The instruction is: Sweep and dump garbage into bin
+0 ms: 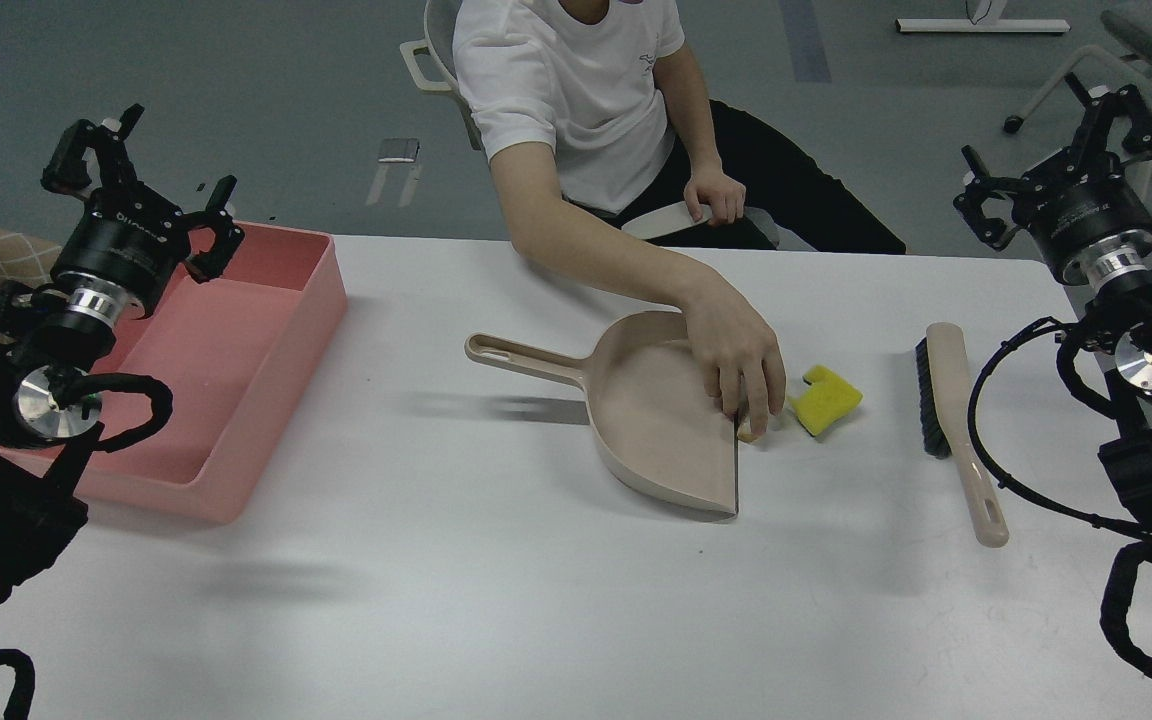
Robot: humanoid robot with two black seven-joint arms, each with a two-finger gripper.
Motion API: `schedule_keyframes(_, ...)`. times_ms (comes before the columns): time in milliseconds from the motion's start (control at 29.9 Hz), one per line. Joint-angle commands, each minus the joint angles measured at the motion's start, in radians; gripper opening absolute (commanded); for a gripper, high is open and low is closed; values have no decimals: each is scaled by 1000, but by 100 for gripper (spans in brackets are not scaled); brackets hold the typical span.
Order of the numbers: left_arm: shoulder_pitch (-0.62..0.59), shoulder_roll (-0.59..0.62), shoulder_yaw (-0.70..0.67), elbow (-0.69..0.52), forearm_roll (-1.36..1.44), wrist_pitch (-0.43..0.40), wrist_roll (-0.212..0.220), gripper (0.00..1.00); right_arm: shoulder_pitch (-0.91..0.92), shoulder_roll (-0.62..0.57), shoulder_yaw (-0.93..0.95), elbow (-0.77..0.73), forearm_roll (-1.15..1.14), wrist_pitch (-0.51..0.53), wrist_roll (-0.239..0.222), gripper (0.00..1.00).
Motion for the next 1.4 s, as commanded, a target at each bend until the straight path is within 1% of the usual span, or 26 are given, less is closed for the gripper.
schedule_keyframes(0,2,-3,9,-6,-1,0,-4,98,-15,-7,0,9,1,0,0,100)
schedule_keyframes(301,0,1,8,-7,-4,-2,-5,98,-15,-10,2,12,2,0,0,100)
schedule_keyframes(334,0,5,8,-7,-5,-11,-5,98,-18,-10,0,17,5,0,-9,100)
schedule_keyframes(634,-6,0,9,-13,-5,-13,-1,98,-19,-24,2,20,7,0,-11,100)
schedule_keyframes(768,-6,-2,9,-19,-3,-13,1,98,-27,-24,0,63,7,0,-3,100)
schedule_keyframes(935,3,11,32,-67,-1,-2,-4,98,-61,-23,2,130,4,0,-1,100)
schedule_keyframes(1369,-7,9,72,-84,11,1,-2,98,-90,-26,5,155,2,0,0,100)
